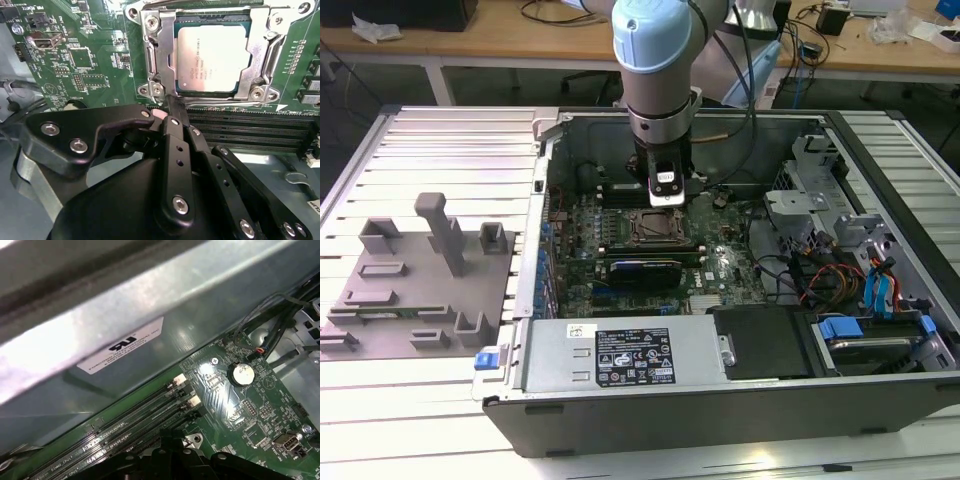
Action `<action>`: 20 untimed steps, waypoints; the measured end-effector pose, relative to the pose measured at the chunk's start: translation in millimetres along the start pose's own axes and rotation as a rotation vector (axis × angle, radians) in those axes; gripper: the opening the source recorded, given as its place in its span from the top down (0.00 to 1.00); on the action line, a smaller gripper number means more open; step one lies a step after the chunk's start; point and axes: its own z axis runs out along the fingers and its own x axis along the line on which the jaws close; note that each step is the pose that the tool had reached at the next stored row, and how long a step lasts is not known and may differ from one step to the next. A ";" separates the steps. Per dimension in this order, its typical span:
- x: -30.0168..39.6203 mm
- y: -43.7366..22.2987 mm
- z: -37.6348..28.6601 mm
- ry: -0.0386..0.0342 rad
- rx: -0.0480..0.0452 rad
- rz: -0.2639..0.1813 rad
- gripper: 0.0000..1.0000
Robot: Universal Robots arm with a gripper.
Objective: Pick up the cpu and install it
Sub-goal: 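Install the first cpu locking lever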
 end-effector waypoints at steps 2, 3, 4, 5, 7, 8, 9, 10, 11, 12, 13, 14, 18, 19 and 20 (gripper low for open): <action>-0.4 1.3 -5.6 0.0001 0.0005 0.000 0.89; -0.6 1.9 -7.8 0.0001 0.0004 0.000 0.89; -0.9 2.8 -11.3 0.0000 0.0005 0.000 0.89; -1.3 4.0 -16.3 -0.0033 0.0061 -0.001 0.89; -1.4 4.5 -18.1 -0.0299 0.0515 -0.011 0.89; -1.4 4.5 -18.1 -0.0392 0.0689 -0.014 0.89; -1.4 4.4 -18.2 -0.0519 0.0930 -0.018 0.89; -1.4 4.4 -18.2 -0.0661 0.1204 -0.022 0.89; -1.5 4.4 -18.1 -0.0679 0.1251 -0.023 0.89; -1.5 4.4 -18.2 -0.0679 0.1252 -0.023 0.89; -1.5 4.4 -18.2 -0.0672 0.1262 -0.023 0.89; -3.4 5.6 -17.5 -0.0254 0.1532 -0.019 0.89; -8.0 8.4 -16.3 0.0630 0.2102 -0.009 0.89; -8.0 8.3 -16.3 0.0638 0.2110 -0.008 0.89; -8.0 8.3 -16.3 0.0644 0.2113 -0.008 0.89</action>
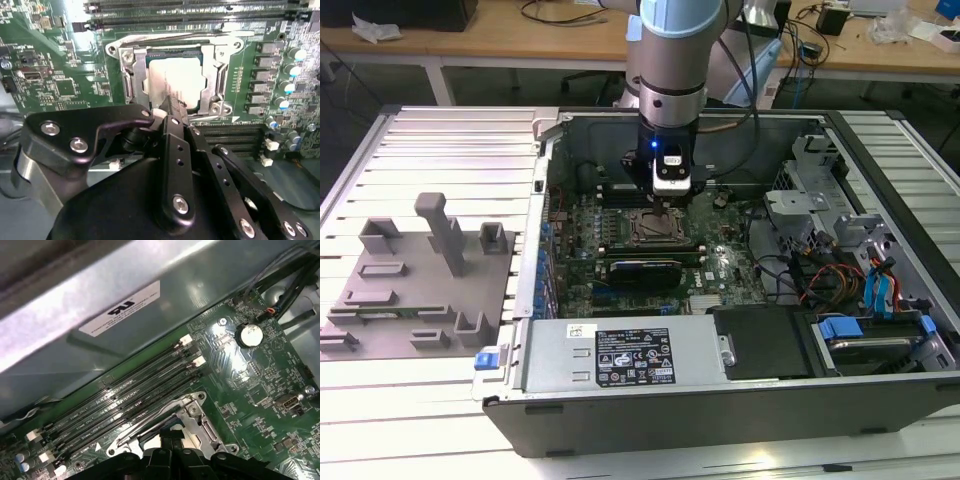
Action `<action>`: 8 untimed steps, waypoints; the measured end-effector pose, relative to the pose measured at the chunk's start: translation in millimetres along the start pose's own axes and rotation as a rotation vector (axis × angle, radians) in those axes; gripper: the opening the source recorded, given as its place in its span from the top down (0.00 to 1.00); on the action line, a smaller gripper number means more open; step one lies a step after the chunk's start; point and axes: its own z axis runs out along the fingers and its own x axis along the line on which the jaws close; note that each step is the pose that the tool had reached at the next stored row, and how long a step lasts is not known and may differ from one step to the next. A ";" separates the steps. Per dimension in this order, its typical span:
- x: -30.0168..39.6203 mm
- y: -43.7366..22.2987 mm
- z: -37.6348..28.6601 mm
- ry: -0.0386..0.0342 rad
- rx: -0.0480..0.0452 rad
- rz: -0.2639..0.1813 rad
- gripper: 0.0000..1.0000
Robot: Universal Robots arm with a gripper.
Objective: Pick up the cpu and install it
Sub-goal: 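Install the first cpu locking lever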
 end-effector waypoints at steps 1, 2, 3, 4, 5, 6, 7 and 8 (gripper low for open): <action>0.0 0.1 0.1 -0.0017 0.0026 0.000 0.89; 0.0 0.1 0.2 -0.0095 0.0152 -0.001 0.89; 0.0 0.1 0.1 -0.0188 0.0313 -0.003 0.89; 0.0 0.0 0.1 -0.0310 0.0521 -0.006 0.89; 0.0 0.0 0.0 -0.0393 0.0662 -0.008 0.89; 0.0 0.0 0.1 -0.0447 0.0746 -0.011 0.89; -0.1 0.1 0.1 -0.0448 0.0744 -0.020 0.89; 0.0 0.1 0.2 -0.0449 0.0736 -0.044 0.89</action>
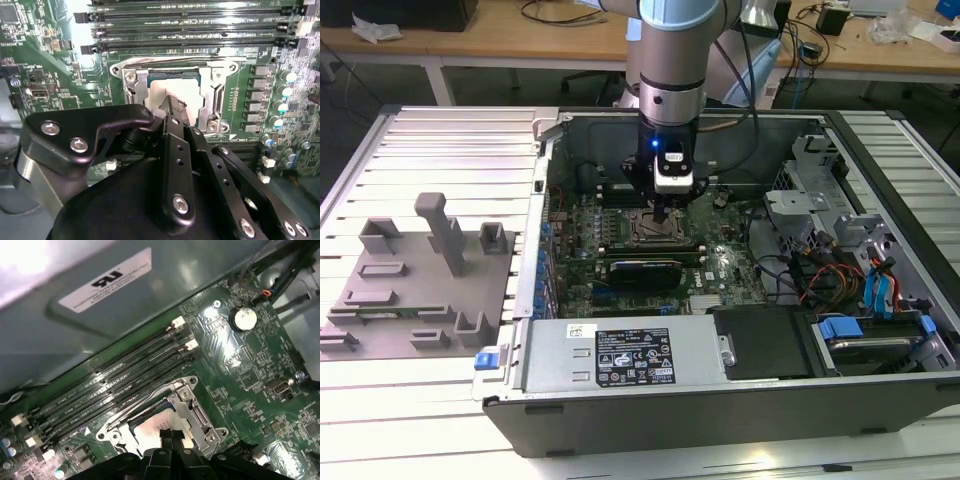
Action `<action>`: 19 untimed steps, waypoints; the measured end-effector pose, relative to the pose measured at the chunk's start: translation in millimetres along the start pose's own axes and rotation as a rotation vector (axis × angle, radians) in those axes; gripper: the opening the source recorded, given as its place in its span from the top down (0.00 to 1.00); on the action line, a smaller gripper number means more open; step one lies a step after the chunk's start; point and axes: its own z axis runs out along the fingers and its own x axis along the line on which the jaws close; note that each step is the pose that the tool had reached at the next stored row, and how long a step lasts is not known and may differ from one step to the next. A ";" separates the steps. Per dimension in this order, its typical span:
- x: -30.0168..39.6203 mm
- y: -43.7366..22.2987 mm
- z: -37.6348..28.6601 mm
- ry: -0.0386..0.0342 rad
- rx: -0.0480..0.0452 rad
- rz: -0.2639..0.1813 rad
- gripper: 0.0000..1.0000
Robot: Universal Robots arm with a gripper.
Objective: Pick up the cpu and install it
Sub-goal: 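Install the first cpu locking lever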
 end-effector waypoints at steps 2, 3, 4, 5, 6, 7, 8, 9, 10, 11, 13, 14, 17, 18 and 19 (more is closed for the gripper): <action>0.0 0.0 0.1 -0.0015 -0.0019 -0.036 0.89; 0.0 0.0 0.1 -0.0023 -0.0029 -0.055 0.89; 0.0 0.0 0.2 -0.0035 -0.0046 -0.084 0.89; 0.0 0.0 0.2 -0.0043 -0.0057 -0.104 0.89; 0.0 0.0 0.2 -0.0052 -0.0068 -0.124 0.89; 0.0 0.0 0.2 -0.0065 -0.0086 -0.155 0.89; 0.0 0.0 0.2 -0.0071 -0.0094 -0.170 0.89; 0.0 0.0 0.3 -0.0079 -0.0105 -0.189 0.89; 0.0 0.0 0.3 -0.0087 -0.0114 -0.208 0.89; 0.0 0.0 0.4 -0.0097 -0.0128 -0.232 0.89; 0.1 0.0 0.5 -0.0124 -0.0164 -0.296 0.89; 0.0 0.0 0.6 -0.0136 -0.0181 -0.326 0.89; 0.1 0.0 0.8 -0.0166 -0.0221 -0.397 0.89; 0.1 0.0 0.9 -0.0174 -0.0232 -0.418 0.89; 0.1 0.0 1.0 -0.0181 -0.0242 -0.434 0.89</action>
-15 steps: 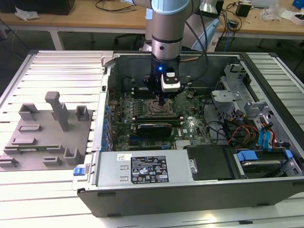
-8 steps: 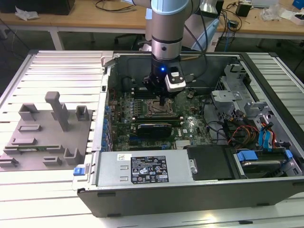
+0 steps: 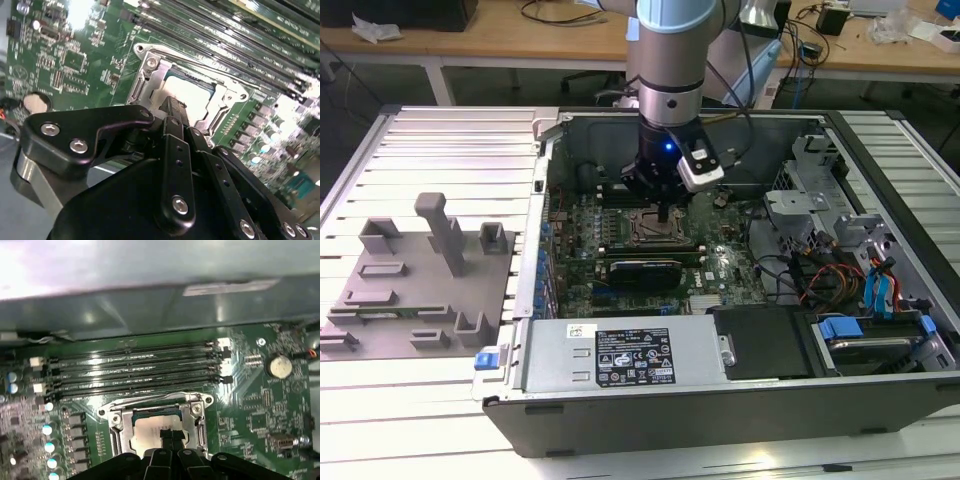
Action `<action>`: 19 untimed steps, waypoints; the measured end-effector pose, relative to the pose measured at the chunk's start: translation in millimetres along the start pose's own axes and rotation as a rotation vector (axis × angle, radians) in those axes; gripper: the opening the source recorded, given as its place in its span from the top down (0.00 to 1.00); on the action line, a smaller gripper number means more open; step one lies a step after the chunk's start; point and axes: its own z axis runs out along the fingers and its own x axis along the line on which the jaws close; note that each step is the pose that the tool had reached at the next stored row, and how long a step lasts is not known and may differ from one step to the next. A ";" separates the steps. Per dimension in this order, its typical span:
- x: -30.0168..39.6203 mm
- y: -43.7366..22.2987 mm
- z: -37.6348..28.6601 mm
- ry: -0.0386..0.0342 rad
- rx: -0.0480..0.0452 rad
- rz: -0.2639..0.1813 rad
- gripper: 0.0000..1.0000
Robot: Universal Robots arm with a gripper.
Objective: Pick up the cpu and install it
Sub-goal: 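Install the first cpu locking lever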
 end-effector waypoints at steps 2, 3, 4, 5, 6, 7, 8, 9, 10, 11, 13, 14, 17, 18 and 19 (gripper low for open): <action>0.1 0.0 0.0 -0.0011 -0.0014 -0.026 0.89; 0.0 -0.1 0.1 0.0161 -0.0004 -0.027 0.89; -0.8 0.1 0.2 0.0591 0.0024 -0.029 0.89; -0.8 0.0 0.2 0.0613 0.0027 -0.029 0.89; -0.8 0.0 0.2 0.0616 0.0028 -0.029 0.89; -0.8 0.0 0.2 0.0618 0.0028 -0.029 0.89; -0.8 0.0 0.2 0.0617 0.0027 -0.032 0.89; -0.9 0.1 0.3 0.0611 0.0023 -0.044 0.89; -0.9 0.1 0.3 0.0602 0.0017 -0.063 0.89; -0.9 0.1 0.3 0.0593 0.0012 -0.083 0.89; -0.9 0.1 0.3 0.0572 0.0000 -0.129 0.89; -0.9 0.1 0.3 0.0568 -0.0002 -0.139 0.89; -1.1 -0.2 -4.4 0.0565 -0.0001 -0.143 0.89; -1.3 -0.3 -7.3 0.0564 -0.0001 -0.143 0.89; -1.4 -0.4 -10.6 0.0563 -0.0002 -0.143 0.89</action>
